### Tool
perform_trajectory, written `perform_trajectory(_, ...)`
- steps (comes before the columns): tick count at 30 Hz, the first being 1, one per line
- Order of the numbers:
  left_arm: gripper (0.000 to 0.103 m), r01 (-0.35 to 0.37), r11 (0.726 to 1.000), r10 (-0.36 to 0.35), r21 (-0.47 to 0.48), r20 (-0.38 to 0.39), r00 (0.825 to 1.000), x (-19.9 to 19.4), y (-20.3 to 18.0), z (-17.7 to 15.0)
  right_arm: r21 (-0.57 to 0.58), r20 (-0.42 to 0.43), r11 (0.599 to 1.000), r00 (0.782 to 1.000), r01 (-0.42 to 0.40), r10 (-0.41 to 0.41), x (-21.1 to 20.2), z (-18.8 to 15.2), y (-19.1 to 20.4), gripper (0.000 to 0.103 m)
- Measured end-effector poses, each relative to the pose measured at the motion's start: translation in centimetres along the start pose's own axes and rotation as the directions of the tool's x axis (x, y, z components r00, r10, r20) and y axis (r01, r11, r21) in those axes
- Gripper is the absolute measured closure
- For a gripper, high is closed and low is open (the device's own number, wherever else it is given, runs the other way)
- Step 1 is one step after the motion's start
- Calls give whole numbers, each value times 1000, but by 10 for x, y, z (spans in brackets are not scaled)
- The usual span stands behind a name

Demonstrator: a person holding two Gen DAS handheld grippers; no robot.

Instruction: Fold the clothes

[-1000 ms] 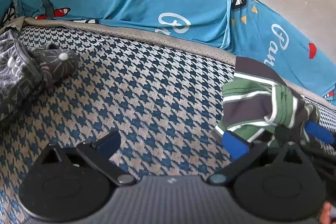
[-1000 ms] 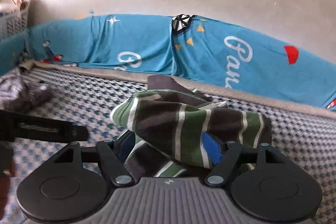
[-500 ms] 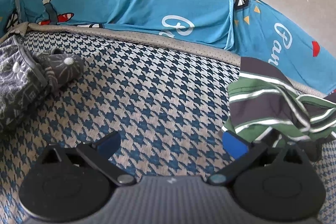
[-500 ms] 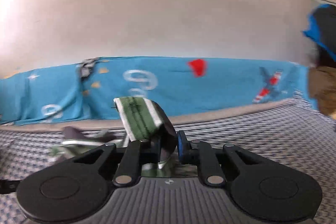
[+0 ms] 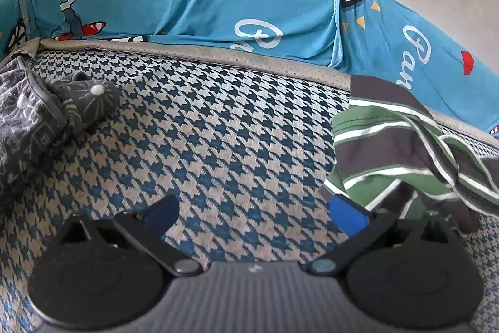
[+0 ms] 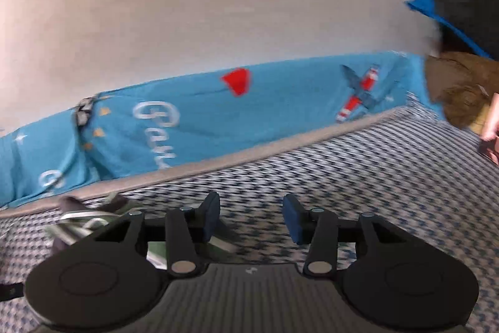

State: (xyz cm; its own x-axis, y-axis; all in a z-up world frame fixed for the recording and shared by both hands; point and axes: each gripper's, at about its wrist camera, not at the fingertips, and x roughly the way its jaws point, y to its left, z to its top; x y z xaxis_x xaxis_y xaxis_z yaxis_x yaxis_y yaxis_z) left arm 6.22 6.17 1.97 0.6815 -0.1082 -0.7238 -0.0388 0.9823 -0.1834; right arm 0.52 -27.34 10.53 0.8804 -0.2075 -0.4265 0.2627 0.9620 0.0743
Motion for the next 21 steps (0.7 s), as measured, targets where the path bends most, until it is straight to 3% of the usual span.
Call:
perform_trajectory(4, 0, 16, 1000, -16, -14, -4, 1000, 0, 2, 1, -71, 25, 991, 993, -115, 117, 4, -2, 32, 52)
perform_trajectory(8, 0, 24, 999, -25, -25, -8, 1000, 0, 3, 2, -144, -35, 961, 971, -238, 235, 19, -13, 63, 49)
perform_trajectory(15, 0, 38, 999, -39, -39, -23, 999, 0, 7, 4, -227, -161, 913, 938, -339, 308, 54, -31, 106, 41)
perform_trajectory(21, 0, 43, 998, -44, -35, -34, 998, 5, 10, 5, -242, -235, 894, 917, -376, 322, 76, -39, 120, 39)
